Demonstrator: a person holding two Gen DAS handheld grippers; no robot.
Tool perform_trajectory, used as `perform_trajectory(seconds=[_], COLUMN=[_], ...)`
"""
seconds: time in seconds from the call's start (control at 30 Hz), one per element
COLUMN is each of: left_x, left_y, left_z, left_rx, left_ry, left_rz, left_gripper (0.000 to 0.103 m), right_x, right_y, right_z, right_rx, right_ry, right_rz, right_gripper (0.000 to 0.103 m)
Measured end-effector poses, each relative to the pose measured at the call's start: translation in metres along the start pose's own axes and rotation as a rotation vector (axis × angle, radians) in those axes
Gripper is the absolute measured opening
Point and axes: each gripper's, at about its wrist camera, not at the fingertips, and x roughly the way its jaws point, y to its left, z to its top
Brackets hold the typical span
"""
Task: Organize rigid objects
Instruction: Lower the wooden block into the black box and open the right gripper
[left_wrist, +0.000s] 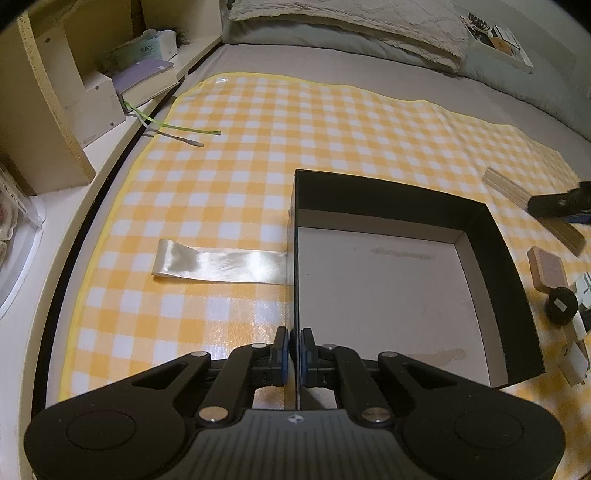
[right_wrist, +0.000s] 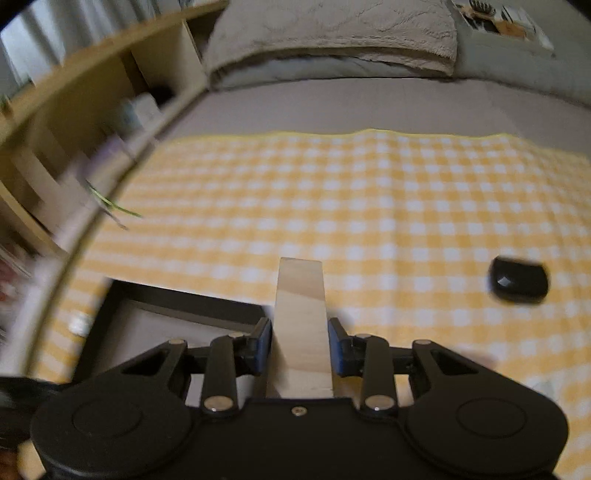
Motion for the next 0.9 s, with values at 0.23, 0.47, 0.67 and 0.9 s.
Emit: perform_trajectory(seconds=[0.23, 0.47, 0.67, 0.9], left_x=[-0.003, -0.006, -0.006, -0.005], left_y=[0.001, 0.002, 0.002, 0.003], left_z=[0.000, 0.000, 0.001, 0.001], left_rx=[-0.025, -0.044, -0.054, -0.051], left_ry=[-0.005, -0.011, -0.011, -0.010], left_rz=[-0.004, -0.008, -0.014, -0.012], left_gripper=[0.007, 0.007, 0.007, 0.007], right_x=[-0.008, 0.014, 0.030, 0.023], right_y=[0.048, 0.074, 0.076, 0.070], right_z=[-0.025, -0.035, -0.035, -0.036], right_rx=[0.059, 0.021, -0.014, -0.014], right_ry=[0.074, 0.051, 0.108, 0.114], right_rz=[0.050, -0.103, -0.130, -0.118], right_gripper=[0.034, 0.034, 0.042, 0.043])
